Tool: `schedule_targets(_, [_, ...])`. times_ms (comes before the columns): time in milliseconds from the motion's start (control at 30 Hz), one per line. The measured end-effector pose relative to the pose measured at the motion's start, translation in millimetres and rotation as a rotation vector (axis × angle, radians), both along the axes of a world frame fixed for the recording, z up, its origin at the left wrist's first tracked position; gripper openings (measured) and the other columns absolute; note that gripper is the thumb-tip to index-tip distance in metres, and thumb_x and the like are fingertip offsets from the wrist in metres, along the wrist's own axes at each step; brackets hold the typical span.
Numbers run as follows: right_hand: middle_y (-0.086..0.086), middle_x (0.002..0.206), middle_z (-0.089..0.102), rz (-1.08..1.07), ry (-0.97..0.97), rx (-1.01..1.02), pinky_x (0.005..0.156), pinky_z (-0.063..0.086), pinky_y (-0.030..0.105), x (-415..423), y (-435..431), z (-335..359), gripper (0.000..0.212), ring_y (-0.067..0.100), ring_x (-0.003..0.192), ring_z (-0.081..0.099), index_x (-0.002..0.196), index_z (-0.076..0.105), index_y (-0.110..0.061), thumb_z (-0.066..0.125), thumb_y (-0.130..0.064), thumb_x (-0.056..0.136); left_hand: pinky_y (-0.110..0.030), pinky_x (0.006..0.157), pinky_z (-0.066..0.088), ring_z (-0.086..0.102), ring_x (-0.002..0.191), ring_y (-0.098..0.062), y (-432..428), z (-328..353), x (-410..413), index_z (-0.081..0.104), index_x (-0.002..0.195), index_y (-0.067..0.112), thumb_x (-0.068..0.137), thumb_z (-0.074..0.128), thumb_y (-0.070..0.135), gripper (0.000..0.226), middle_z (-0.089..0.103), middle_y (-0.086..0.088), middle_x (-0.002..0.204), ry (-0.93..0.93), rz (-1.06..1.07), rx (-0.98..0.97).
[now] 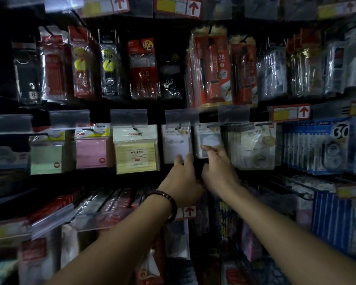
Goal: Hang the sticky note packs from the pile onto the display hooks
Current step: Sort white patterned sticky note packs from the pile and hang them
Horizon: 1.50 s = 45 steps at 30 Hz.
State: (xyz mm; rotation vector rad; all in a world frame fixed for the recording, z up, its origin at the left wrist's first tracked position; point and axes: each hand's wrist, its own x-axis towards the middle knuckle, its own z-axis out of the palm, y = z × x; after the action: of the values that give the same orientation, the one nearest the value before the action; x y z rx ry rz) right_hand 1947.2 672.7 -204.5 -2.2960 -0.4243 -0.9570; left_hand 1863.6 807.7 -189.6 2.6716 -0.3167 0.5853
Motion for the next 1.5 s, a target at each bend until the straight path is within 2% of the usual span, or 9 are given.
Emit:
schedule_targets(100, [0.0, 0.139, 0.045, 0.1, -0.118, 0.002, 0.093, 0.055, 0.044, -23, 13, -13, 0.054, 0.028, 0.123, 0.055, 0.153, 0.048, -0.025, 0.054, -0.011, 0.1, -0.039, 0.101, 0.054, 0.062, 0.122, -0.032, 29, -12, -37, 0.05, 0.15, 0.022, 0.094, 0.061, 0.023, 0.057, 0.048, -0.006, 0.144, -0.237, -0.006, 0.019])
schedule_targets(233, [-0.004, 0.138, 0.043, 0.223, -0.223, -0.072, 0.094, 0.054, 0.039, -57, 40, -15, 0.057, 0.023, 0.123, 0.053, 0.153, 0.049, -0.024, 0.059, -0.011, 0.099, -0.044, 0.087, 0.058, 0.061, 0.11, -0.029, 80, -24, -68, 0.061, 0.135, 0.03, 0.09, 0.065, 0.035, 0.045, 0.052, -0.001, 0.134, -0.479, 0.11, 0.148])
schedule_targets(300, [0.0, 0.145, 0.04, 0.252, -0.256, -0.179, 0.098, 0.056, 0.046, -72, 60, -15, 0.062, 0.026, 0.131, 0.049, 0.154, 0.047, -0.026, 0.061, -0.011, 0.096, -0.05, 0.096, 0.055, 0.052, 0.126, -0.037, 105, -26, -75, 0.057, 0.142, 0.032, 0.086, 0.063, 0.042, 0.057, 0.047, -0.009, 0.147, -0.521, 0.226, 0.244])
schedule_targets(400, [0.008, 0.166, 0.018, 0.199, -0.251, -0.364, 0.116, 0.045, 0.048, -86, 89, -10, 0.081, 0.032, 0.154, 0.024, 0.164, 0.03, -0.033, 0.061, -0.01, 0.094, -0.059, 0.114, 0.039, 0.026, 0.152, -0.045, 137, -28, -72, 0.027, 0.165, 0.039, 0.087, 0.07, 0.05, 0.089, 0.01, -0.016, 0.176, -0.434, 0.405, 0.411])
schedule_targets(600, [0.008, 0.174, -0.026, 0.03, -0.174, -0.625, 0.131, 0.017, 0.051, -81, 114, 7, 0.104, 0.037, 0.162, -0.009, 0.169, -0.001, -0.041, 0.063, -0.018, 0.091, -0.063, 0.111, 0.032, 0.032, 0.147, -0.041, 170, -19, -51, 0.004, 0.171, 0.029, 0.089, 0.066, 0.064, 0.108, -0.005, -0.01, 0.179, -0.416, 0.503, 0.645])
schedule_targets(867, [0.005, 0.177, -0.019, -0.035, -0.105, -0.694, 0.131, 0.002, 0.061, -44, 126, 26, 0.103, 0.04, 0.162, -0.013, 0.166, 0.005, -0.047, 0.063, -0.015, 0.087, -0.07, 0.126, 0.002, -0.008, 0.163, -0.041, 167, 2, -25, -0.02, 0.167, 0.029, 0.103, 0.048, 0.06, 0.099, -0.03, -0.008, 0.174, -0.234, 0.556, 0.742])
schedule_targets(1200, [0.004, 0.178, -0.018, -0.087, -0.105, -0.713, 0.126, -0.013, 0.063, -25, 140, 32, 0.096, 0.039, 0.162, -0.02, 0.166, 0.013, -0.048, 0.059, -0.011, 0.089, -0.071, 0.126, 0.001, -0.011, 0.164, -0.041, 174, 2, -10, -0.015, 0.169, 0.03, 0.104, 0.049, 0.058, 0.095, -0.033, -0.007, 0.173, -0.237, 0.534, 0.717])
schedule_targets(1300, [0.003, 0.177, -0.018, -0.094, -0.146, -0.725, 0.125, -0.008, 0.063, -26, 134, 30, 0.099, 0.04, 0.162, -0.017, 0.166, 0.011, -0.049, 0.061, -0.014, 0.088, -0.066, 0.127, 0.01, -0.001, 0.164, -0.04, 181, 2, -18, -0.004, 0.17, 0.032, 0.102, 0.051, 0.058, 0.091, -0.026, -0.008, 0.176, -0.287, 0.469, 0.703])
schedule_targets(1500, [0.016, 0.176, 0.005, -0.018, -0.222, -0.719, 0.127, 0.007, 0.064, -44, 135, 26, 0.085, 0.041, 0.161, 0.001, 0.165, 0.029, -0.034, 0.062, -0.019, 0.088, -0.055, 0.114, 0.04, 0.041, 0.145, -0.04, 216, -5, -45, 0.05, 0.153, 0.02, 0.088, 0.063, 0.048, 0.071, 0.031, -0.018, 0.17, -0.5, 0.391, 0.659])
